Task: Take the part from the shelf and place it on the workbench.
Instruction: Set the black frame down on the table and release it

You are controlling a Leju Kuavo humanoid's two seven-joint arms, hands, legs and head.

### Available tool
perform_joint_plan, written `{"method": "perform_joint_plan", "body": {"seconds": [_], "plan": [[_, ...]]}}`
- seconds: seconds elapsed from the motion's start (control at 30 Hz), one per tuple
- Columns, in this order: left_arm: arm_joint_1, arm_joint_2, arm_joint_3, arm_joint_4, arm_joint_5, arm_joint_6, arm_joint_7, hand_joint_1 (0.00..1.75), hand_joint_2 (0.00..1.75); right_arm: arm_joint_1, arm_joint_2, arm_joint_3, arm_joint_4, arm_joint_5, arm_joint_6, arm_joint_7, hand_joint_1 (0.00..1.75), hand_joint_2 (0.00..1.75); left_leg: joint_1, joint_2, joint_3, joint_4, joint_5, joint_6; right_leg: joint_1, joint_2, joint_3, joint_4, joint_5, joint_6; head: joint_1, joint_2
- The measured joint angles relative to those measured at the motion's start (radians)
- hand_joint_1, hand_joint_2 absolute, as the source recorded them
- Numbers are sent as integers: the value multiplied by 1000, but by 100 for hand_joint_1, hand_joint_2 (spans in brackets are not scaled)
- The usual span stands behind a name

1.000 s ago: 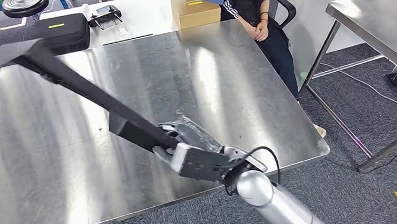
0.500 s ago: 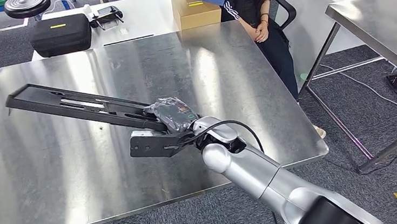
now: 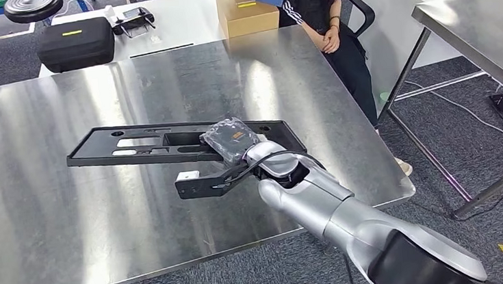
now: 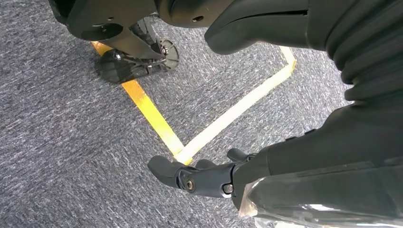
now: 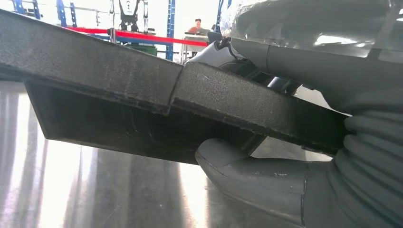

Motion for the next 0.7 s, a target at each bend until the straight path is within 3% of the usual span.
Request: {"method": "perform_joint_plan", "body": {"seconds": [0.23, 0.37, 0.5, 0.7], "plan": [[-1, 0, -5, 0, 20, 11, -9, 0, 175, -37, 1, 43, 86, 202, 20, 77, 175, 175, 0, 0, 0, 0, 0, 0, 0, 0, 0, 0, 0, 0, 0, 0], [-2, 0, -6, 0, 36, 34, -16, 0, 175, -65, -7, 76, 168, 264, 54, 124, 0, 0, 0, 0, 0, 0, 0, 0, 0, 0, 1, 0, 0, 0, 0, 0], [-2, 0, -6, 0, 49, 82, -26, 0, 0, -93, -10, 77, 220, 264, 56, 161, 0, 0, 0, 0, 0, 0, 0, 0, 0, 0, 0, 0, 0, 0, 0, 0], [-2, -2, -6, 0, 54, 75, -13, 0, 0, -116, -14, 57, 243, 278, 52, 176, 0, 0, 0, 0, 0, 0, 0, 0, 0, 0, 0, 0, 0, 0, 0, 0]]}}
